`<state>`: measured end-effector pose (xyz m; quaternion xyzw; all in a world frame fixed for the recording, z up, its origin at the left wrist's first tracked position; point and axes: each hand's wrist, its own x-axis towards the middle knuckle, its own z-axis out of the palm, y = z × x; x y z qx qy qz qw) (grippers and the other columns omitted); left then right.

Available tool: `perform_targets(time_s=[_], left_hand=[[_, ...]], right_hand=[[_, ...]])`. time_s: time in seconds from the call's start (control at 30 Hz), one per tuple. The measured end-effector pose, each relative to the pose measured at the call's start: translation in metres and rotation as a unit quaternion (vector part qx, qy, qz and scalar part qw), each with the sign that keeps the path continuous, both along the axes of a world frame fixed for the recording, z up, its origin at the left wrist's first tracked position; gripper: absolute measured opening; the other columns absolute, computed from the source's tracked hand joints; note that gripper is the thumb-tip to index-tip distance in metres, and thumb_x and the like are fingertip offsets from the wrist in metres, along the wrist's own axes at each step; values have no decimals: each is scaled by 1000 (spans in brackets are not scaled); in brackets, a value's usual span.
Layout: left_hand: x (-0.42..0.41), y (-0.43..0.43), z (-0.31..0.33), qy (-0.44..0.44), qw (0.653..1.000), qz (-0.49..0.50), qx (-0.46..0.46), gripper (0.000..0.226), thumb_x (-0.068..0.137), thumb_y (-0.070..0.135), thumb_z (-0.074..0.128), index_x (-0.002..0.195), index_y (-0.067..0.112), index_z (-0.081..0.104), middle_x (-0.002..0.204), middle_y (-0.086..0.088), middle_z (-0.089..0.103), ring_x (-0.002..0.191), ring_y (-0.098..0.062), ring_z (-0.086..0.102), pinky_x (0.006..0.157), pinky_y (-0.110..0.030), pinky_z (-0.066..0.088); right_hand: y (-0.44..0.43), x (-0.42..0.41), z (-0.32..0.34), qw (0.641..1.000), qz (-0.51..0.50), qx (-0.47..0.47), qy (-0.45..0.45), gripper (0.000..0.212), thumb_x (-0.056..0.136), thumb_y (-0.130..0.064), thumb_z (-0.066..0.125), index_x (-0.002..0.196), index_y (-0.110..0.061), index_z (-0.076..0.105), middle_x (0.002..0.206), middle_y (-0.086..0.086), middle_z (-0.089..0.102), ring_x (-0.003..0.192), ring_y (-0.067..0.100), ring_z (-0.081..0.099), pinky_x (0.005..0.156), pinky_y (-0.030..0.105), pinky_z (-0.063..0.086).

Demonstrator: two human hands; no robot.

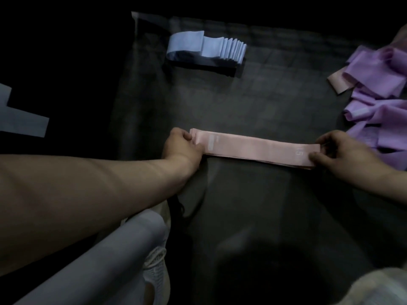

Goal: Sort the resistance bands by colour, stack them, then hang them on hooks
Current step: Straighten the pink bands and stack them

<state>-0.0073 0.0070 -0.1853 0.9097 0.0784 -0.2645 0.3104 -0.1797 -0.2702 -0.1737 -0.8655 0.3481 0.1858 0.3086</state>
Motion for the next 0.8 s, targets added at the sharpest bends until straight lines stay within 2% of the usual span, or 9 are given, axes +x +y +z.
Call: perform_targets(time_s=[0.1,0.17,0.2,0.27,0.33,0.37,0.6,0.73,0.8], left_hand=[[4,3,-4,14,998,-32,53,32,81,26,72,101,22,48,111,-4,57,101,-25,60,85,-30,48],[4,4,2,-37,983,-138,117,48,80,33,72,120,25,47,131,-5,43,121,-28,47,103,-36,42],[4,5,5,-78,960,-231,139,61,79,38,72,131,26,44,138,-4,36,128,-27,40,107,-37,37],[8,6,10,-148,879,-428,147,79,76,47,73,143,30,36,146,-1,29,134,-24,31,110,-36,29],[15,8,7,-176,807,-540,160,78,77,47,70,144,31,35,146,1,31,134,-22,32,108,-36,26],[18,10,5,-185,790,-560,169,71,80,46,68,142,29,38,143,1,35,131,-23,34,105,-36,26],[34,15,-2,-211,798,-544,152,41,84,36,63,122,23,56,131,-2,50,122,-25,45,96,-36,29],[38,15,-1,-179,796,-556,160,64,81,45,66,138,27,43,139,0,42,129,-23,39,103,-37,28],[39,13,-1,-175,787,-570,160,68,81,48,67,141,28,43,140,0,43,129,-23,39,102,-37,29]], right_hand=[[-1,-2,-5,999,11,-9,29,31,84,-28,75,106,-22,54,93,2,62,78,16,57,76,30,42],[0,-5,-6,997,60,-43,28,48,78,-37,78,116,-19,55,112,9,52,95,23,54,91,36,46],[0,-6,-6,991,114,-69,8,60,73,-41,80,121,-15,55,118,13,48,103,29,53,97,41,46],[-4,-7,-6,956,264,-127,-21,80,63,-51,83,127,-13,54,123,17,46,110,38,51,95,50,48],[-9,-8,-9,924,350,-153,-16,89,58,-53,85,131,-14,53,127,16,47,112,39,51,90,50,49],[-11,-8,-10,918,365,-155,-10,91,57,-52,86,132,-13,53,128,15,47,112,38,52,89,49,50],[-13,-4,-15,915,373,-148,-41,62,66,-32,85,117,-9,58,110,15,55,90,36,59,76,48,54],[-10,-3,-15,917,367,-152,-35,77,67,-50,81,127,-11,53,114,14,54,94,34,58,81,47,54],[-10,-3,-16,918,366,-152,-31,72,69,-47,81,125,-10,54,112,14,54,92,34,58,80,46,54]])
